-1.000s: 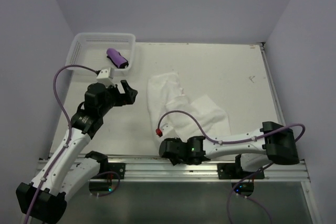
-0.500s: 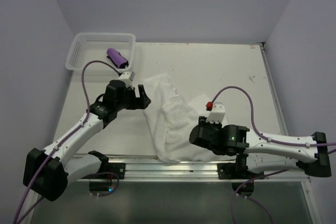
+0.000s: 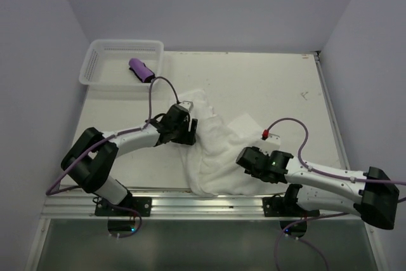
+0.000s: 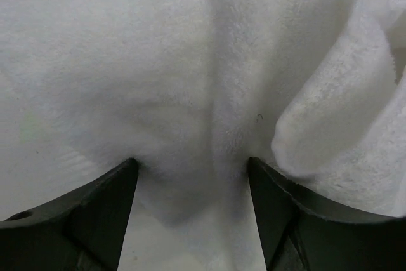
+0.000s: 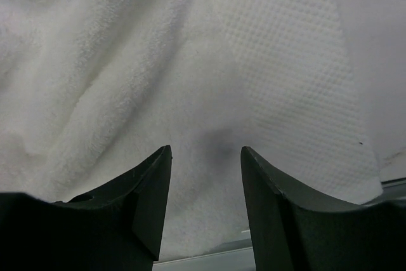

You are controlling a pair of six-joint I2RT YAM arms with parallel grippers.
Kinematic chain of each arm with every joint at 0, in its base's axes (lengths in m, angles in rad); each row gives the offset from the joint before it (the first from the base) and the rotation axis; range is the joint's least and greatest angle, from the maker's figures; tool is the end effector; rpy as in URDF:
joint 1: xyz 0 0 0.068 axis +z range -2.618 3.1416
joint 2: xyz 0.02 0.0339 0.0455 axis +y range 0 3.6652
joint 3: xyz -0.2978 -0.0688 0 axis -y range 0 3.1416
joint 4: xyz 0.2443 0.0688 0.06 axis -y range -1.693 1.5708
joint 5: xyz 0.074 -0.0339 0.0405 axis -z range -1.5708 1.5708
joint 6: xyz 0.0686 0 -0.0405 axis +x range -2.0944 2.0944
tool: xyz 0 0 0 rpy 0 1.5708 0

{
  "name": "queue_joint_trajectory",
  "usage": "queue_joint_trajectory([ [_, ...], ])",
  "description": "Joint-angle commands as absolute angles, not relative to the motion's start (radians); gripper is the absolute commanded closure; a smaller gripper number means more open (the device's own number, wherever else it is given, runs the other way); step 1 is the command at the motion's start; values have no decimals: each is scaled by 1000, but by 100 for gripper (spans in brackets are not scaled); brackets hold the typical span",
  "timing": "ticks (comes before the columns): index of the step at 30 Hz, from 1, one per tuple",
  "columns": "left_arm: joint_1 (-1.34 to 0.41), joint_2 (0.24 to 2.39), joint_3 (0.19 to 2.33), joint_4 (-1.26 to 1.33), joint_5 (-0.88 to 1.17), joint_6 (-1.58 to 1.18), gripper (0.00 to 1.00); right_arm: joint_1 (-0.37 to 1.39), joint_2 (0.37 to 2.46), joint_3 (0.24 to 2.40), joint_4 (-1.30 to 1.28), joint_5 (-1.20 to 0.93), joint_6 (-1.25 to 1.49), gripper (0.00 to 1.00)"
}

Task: Roll the towels
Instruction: Move the towel to the center of the board

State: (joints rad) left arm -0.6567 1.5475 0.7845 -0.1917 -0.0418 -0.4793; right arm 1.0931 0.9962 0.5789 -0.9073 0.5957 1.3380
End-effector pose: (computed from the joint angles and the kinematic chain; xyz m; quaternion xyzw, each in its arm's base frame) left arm 0.2500 -0.1891 0.1694 0.0781 0.9495 -0.1463 0.2662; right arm 0.0975 0.1046 0.1925 0.1516 0.9372 0.0088 0.3139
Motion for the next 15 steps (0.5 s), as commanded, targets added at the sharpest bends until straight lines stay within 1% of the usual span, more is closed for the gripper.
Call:
queue_joint_trajectory([
  [1,-664,1577,841,-132,-95,-453,28,990,1075,513,-616,406,1258,48],
  [3,-666,1600,851,-141,-104,-446,32,954,1141,499,-550,362,1223,49],
  [5,-664,1626,853,-146,-103,-451,44,898,1181,500,-483,300,1200,51],
  [6,-666,1628,847,-150,-116,-457,53,875,1202,502,-463,279,1172,55],
  [7,-666,1617,839,-149,-126,-465,68,832,1235,503,-428,259,1161,60],
  [8,-664,1609,828,-140,-127,-472,74,809,1255,503,-411,224,1132,71],
  [9,-663,1602,813,-141,-143,-477,81,781,1270,506,-399,201,1117,76],
  [10,-660,1588,807,-147,-156,-486,96,720,1307,517,-376,178,1102,77],
  [11,-655,1577,801,-162,-170,-504,100,688,1324,525,-367,160,1083,79],
  [12,-646,1565,781,-167,-188,-512,100,655,1339,535,-364,131,1047,86],
  [14,-624,1499,749,-157,-196,-549,100,565,1385,584,-367,114,993,96],
  [15,-617,1429,703,-147,-201,-564,100,510,1403,627,-368,107,974,98],
])
